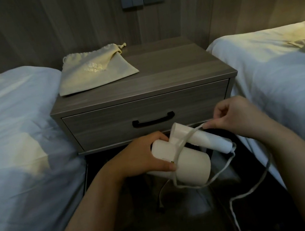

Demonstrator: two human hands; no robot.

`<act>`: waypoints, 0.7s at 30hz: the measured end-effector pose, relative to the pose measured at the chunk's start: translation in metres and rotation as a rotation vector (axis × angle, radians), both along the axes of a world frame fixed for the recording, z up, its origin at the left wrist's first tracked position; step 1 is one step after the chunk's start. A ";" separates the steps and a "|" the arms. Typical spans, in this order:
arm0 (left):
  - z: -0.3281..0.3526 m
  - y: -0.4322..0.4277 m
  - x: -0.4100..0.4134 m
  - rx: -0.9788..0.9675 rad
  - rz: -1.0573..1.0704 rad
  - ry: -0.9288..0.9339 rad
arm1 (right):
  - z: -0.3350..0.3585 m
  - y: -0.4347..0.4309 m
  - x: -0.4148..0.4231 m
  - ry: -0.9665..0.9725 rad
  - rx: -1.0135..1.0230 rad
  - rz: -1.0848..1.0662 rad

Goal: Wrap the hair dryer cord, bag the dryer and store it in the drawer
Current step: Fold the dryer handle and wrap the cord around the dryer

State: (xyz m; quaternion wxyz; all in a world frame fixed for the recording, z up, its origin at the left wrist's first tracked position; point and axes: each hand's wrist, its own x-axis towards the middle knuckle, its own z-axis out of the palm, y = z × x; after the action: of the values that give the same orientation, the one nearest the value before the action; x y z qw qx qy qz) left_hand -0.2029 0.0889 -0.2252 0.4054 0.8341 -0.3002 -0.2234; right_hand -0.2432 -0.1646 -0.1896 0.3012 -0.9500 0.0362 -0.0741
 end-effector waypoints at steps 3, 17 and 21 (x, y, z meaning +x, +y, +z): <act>-0.002 0.001 0.003 -0.013 -0.042 0.024 | -0.004 -0.006 0.002 0.048 0.220 0.072; -0.012 0.000 0.009 -0.585 0.080 0.423 | -0.055 0.006 0.021 0.133 1.396 0.200; -0.011 -0.005 0.014 -0.717 0.261 0.444 | -0.056 0.008 0.021 0.109 1.362 0.295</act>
State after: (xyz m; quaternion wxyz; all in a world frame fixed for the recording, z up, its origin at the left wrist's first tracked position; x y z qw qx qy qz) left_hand -0.1889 0.0840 -0.2361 0.7488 0.6033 -0.1563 -0.2257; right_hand -0.2217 -0.1562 -0.2454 0.8343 -0.5472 -0.0396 0.0545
